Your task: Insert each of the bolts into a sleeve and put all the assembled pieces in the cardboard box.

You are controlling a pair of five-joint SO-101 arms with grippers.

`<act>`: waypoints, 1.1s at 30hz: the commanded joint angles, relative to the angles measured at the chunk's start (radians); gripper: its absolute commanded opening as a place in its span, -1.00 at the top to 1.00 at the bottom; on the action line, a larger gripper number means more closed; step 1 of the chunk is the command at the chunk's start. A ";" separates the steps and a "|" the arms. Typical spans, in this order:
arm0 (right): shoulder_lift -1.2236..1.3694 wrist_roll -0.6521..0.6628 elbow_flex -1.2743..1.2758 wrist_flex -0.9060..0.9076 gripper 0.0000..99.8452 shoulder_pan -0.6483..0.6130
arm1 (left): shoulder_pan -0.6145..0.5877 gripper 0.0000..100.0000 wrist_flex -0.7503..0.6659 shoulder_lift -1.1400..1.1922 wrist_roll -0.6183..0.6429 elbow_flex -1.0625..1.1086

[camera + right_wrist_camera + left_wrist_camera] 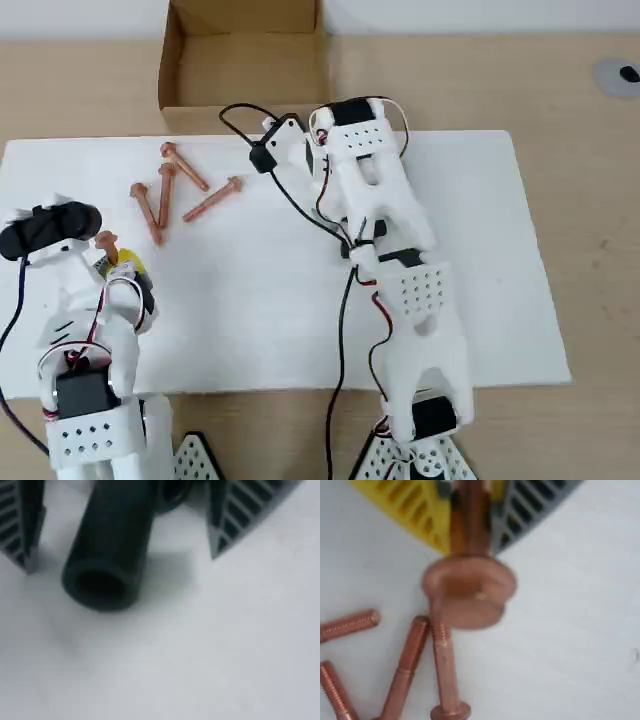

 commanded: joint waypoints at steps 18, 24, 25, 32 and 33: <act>-0.016 -0.014 0.054 0.003 0.97 0.051 | 0.014 0.99 -0.012 -0.012 -0.009 -0.006; -0.022 -0.014 0.048 0.003 0.98 0.048 | 0.014 0.99 -0.012 -0.012 -0.009 -0.006; -0.022 -0.014 0.045 0.003 0.98 0.048 | 0.014 0.99 -0.012 -0.012 -0.009 -0.006; -0.099 -0.066 -0.150 0.054 0.98 0.045 | 0.015 0.99 -0.012 -0.013 -0.008 -0.015; -0.133 -0.080 -0.165 0.054 0.98 0.039 | 0.015 0.99 -0.012 -0.013 -0.006 -0.015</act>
